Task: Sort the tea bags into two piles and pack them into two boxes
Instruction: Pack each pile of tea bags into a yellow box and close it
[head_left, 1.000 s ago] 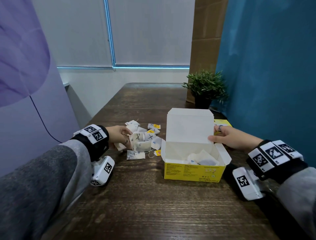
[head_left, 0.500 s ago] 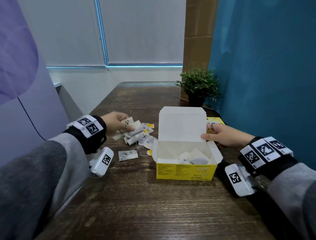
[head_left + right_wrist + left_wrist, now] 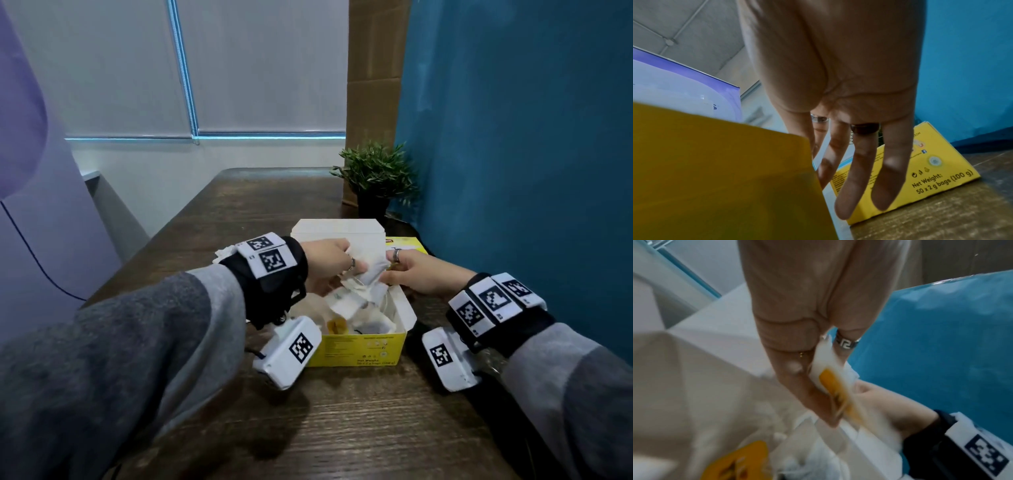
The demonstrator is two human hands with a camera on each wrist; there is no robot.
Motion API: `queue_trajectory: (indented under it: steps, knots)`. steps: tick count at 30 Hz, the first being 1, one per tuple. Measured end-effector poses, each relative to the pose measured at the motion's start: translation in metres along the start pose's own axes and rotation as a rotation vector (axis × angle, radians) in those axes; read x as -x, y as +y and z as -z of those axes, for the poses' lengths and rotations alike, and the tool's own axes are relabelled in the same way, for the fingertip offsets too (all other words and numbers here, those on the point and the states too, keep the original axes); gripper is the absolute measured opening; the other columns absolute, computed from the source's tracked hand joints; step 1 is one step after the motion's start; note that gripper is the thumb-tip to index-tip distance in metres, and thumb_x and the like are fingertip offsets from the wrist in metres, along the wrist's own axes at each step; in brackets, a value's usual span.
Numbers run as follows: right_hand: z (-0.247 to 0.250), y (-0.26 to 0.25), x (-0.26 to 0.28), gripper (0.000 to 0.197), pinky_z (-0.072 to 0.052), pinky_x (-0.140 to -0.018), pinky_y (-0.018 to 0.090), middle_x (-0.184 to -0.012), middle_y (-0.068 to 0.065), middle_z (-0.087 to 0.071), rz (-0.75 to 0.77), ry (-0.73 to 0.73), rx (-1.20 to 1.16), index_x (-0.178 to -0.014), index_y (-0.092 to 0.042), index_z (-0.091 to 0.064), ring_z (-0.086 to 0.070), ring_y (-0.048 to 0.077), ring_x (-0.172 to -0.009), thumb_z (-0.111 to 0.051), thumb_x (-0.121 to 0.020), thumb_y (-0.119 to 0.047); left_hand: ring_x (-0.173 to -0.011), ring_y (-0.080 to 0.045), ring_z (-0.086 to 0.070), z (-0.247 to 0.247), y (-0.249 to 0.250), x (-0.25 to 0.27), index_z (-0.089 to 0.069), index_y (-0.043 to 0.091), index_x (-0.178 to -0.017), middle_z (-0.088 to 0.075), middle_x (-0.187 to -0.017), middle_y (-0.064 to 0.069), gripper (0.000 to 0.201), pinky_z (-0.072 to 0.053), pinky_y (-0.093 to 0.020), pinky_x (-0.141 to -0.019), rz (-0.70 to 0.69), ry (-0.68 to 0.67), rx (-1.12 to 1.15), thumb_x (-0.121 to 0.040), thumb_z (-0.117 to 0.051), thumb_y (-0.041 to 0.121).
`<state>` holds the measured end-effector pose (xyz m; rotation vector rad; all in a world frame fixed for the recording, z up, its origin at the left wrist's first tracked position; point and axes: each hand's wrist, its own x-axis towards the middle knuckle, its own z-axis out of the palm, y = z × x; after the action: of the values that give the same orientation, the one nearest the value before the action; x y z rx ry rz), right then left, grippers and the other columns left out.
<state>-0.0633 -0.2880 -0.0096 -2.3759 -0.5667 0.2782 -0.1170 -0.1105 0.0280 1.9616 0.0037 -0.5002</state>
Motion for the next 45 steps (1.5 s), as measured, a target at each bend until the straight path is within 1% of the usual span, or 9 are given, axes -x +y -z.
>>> queue_trajectory:
  steps: [6,9,11,13,16,22,30,37,45]
  knots:
    - [0.001,0.005,-0.002,0.03,-0.049,-0.093,0.051,-0.115,0.009,-0.067,-0.009,-0.01,0.052,-0.11,-0.012,-0.059,-0.062,0.032,-0.107,-0.058,-0.09,-0.034,-0.058,-0.014,-0.044,-0.001,-0.014,-0.004,-0.043,0.016,-0.071,-0.047,-0.071,-0.002,0.024,-0.042,-0.03,-0.058,0.118,0.047,-0.329,-0.095,-0.049,0.016]
    - [0.001,0.0,-0.001,0.026,-0.05,-0.091,0.053,-0.113,0.011,-0.068,-0.018,-0.012,0.044,-0.111,-0.014,-0.058,-0.062,0.036,-0.106,-0.057,-0.091,-0.031,-0.058,-0.018,-0.045,-0.001,-0.013,0.001,-0.046,0.007,-0.095,-0.049,-0.083,-0.011,0.0,-0.045,-0.033,-0.055,0.124,0.036,-0.312,-0.095,-0.045,0.008]
    - [0.001,-0.002,0.0,0.016,-0.049,-0.092,0.052,-0.113,0.011,-0.068,-0.021,-0.023,0.053,-0.105,-0.02,-0.058,-0.062,0.036,-0.106,-0.056,-0.093,-0.029,-0.059,-0.02,-0.049,0.001,-0.012,0.005,-0.04,0.012,-0.114,-0.051,-0.093,-0.013,0.02,-0.05,-0.039,-0.062,0.124,0.03,-0.315,-0.095,-0.045,0.007]
    - [0.001,-0.001,0.0,0.019,-0.048,-0.096,0.048,-0.116,0.008,-0.067,-0.012,-0.03,0.06,-0.11,-0.019,-0.058,-0.061,0.032,-0.11,-0.055,-0.093,-0.027,-0.06,-0.017,-0.055,0.005,-0.011,0.006,-0.044,0.012,-0.099,-0.056,-0.082,-0.007,0.011,-0.052,-0.034,-0.068,0.093,0.046,-0.439,-0.095,-0.051,0.018]
    - [0.001,-0.003,-0.001,0.029,-0.047,-0.098,0.047,-0.119,0.005,-0.066,-0.007,-0.031,0.061,-0.117,-0.013,-0.057,-0.061,0.027,-0.11,-0.055,-0.093,-0.028,-0.058,-0.009,-0.056,0.01,-0.011,0.005,-0.044,0.017,-0.07,-0.056,-0.069,0.002,0.031,-0.046,-0.022,-0.06,0.075,0.066,-0.616,-0.09,-0.057,0.035]
    - [0.001,-0.003,0.0,0.029,-0.044,-0.102,0.038,-0.12,0.0,-0.066,0.013,-0.03,0.052,-0.12,-0.011,-0.058,-0.062,0.017,-0.109,-0.055,-0.094,-0.023,-0.057,-0.014,-0.038,0.02,-0.015,0.008,-0.049,0.013,-0.057,-0.04,-0.057,0.002,0.048,-0.029,-0.024,-0.054,0.017,0.098,-0.833,-0.081,-0.06,0.054]
    - [0.002,0.0,0.001,0.01,-0.043,-0.103,0.038,-0.116,-0.001,-0.066,0.024,-0.043,0.008,-0.103,-0.023,-0.057,-0.062,0.018,-0.111,-0.055,-0.094,-0.019,-0.076,-0.005,-0.056,0.052,-0.024,0.019,-0.071,0.019,-0.1,-0.062,-0.073,0.014,0.022,-0.043,-0.02,-0.077,-0.057,0.079,-0.712,-0.08,-0.072,0.026]
    - [0.002,0.0,0.0,0.02,-0.045,-0.101,0.043,-0.119,0.002,-0.067,0.013,-0.042,0.016,-0.113,-0.017,-0.059,-0.062,0.021,-0.113,-0.056,-0.093,-0.021,-0.071,-0.01,-0.06,0.064,-0.024,0.02,-0.063,0.021,-0.084,-0.061,-0.075,0.008,0.021,-0.051,-0.03,-0.078,-0.215,0.293,-0.635,-0.089,-0.053,0.003]
    - [0.001,-0.005,-0.001,0.029,-0.045,-0.102,0.041,-0.118,0.001,-0.068,-0.013,-0.022,0.065,-0.121,-0.015,-0.059,-0.062,0.02,-0.111,-0.055,-0.093,-0.025,-0.08,-0.021,-0.062,0.073,-0.021,0.023,-0.063,0.03,-0.076,-0.061,-0.084,0.001,0.035,-0.05,-0.033,-0.075,-0.281,0.27,-0.704,-0.09,-0.047,0.002]
